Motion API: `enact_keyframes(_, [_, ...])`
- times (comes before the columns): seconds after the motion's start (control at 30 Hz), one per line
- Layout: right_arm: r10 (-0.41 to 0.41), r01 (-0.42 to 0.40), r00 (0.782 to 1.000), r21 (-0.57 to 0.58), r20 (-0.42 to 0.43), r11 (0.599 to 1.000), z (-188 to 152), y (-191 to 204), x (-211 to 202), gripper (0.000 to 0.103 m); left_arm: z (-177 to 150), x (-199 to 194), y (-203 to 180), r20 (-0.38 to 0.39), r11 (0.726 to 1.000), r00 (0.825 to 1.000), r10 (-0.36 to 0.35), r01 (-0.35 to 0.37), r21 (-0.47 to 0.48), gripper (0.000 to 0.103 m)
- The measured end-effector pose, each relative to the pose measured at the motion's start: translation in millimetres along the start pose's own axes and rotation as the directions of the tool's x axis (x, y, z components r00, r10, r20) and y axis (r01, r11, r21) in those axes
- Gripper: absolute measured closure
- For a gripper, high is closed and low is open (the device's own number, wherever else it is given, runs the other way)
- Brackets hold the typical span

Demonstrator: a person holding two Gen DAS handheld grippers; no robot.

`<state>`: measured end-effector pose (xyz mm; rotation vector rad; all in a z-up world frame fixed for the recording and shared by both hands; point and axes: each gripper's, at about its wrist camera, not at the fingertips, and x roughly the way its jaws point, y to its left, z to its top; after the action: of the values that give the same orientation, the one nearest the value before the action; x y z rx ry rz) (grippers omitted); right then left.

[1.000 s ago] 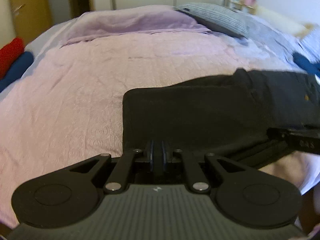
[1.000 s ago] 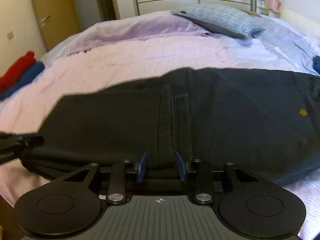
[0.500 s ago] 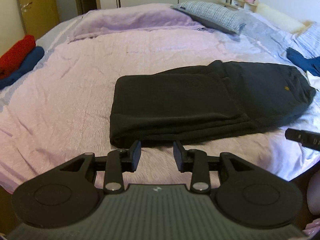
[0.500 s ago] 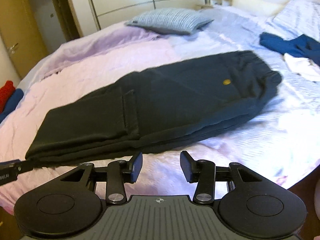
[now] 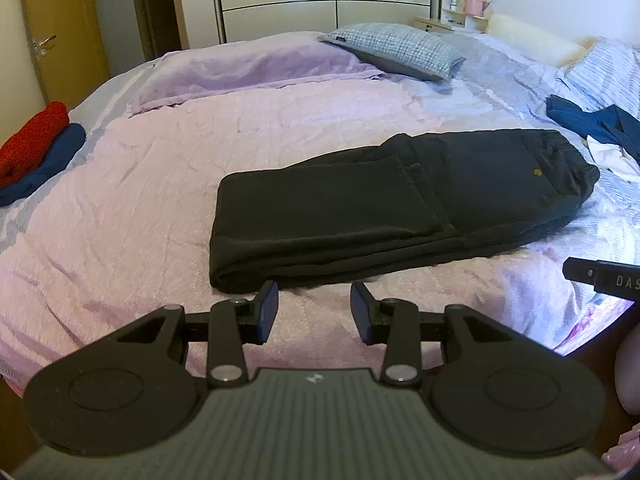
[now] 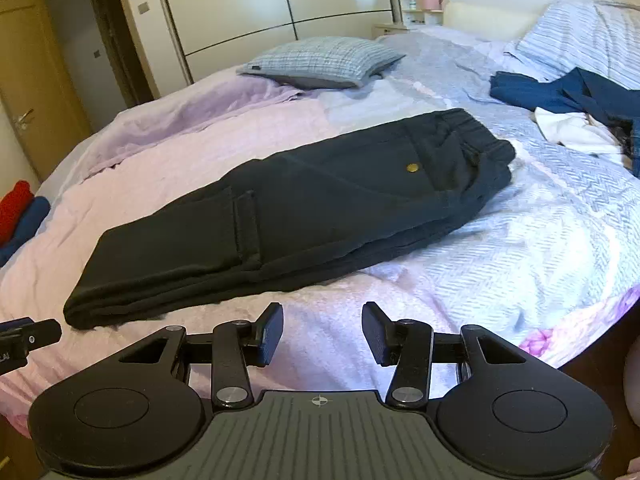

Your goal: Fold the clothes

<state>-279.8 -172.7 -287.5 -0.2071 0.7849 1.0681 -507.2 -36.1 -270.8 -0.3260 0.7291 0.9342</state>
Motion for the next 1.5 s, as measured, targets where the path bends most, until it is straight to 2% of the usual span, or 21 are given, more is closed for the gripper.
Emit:
enact_keyframes(0.47, [-0.029,0.029,0.999,-0.01,-0.022,1.0,6.5,0.3,13.0,0.055,2.4,8.2,-0.4,-0.007,1.0,1.0,-0.019,0.019,-0.01,0.067])
enact_keyframes(0.7, [-0.057,0.057,0.998,-0.093,0.006,0.994,5.8,10.1,9.8,0.055,3.5,8.3,-1.1,0.0,0.999,1.0,-0.011,0.011,-0.033,0.067])
enact_keyframes(1.17, [-0.059,0.058,0.998,-0.128,-0.01,0.99,6.4,6.5,22.4,0.055,3.5,21.4,-7.8,-0.036,1.0,0.999,-0.019,0.019,-0.018,0.067])
enact_keyframes(1.3, [-0.03,0.027,0.999,-0.056,-0.045,0.998,4.8,-11.5,34.6,0.055,4.1,30.6,-3.4,-0.048,0.999,0.999,-0.014,0.012,-0.032,0.067])
enact_keyframes(1.4, [-0.005,0.008,0.998,0.058,-0.06,0.998,5.9,-39.8,43.1,0.054,4.9,40.5,1.8,-0.054,0.999,0.998,-0.015,0.013,-0.045,0.067])
enact_keyframes(1.5, [0.04,-0.03,0.998,0.19,-0.05,0.981,9.8,-73.2,48.3,0.054,8.7,50.2,7.3,-0.049,0.998,0.998,-0.028,0.025,-0.06,0.067])
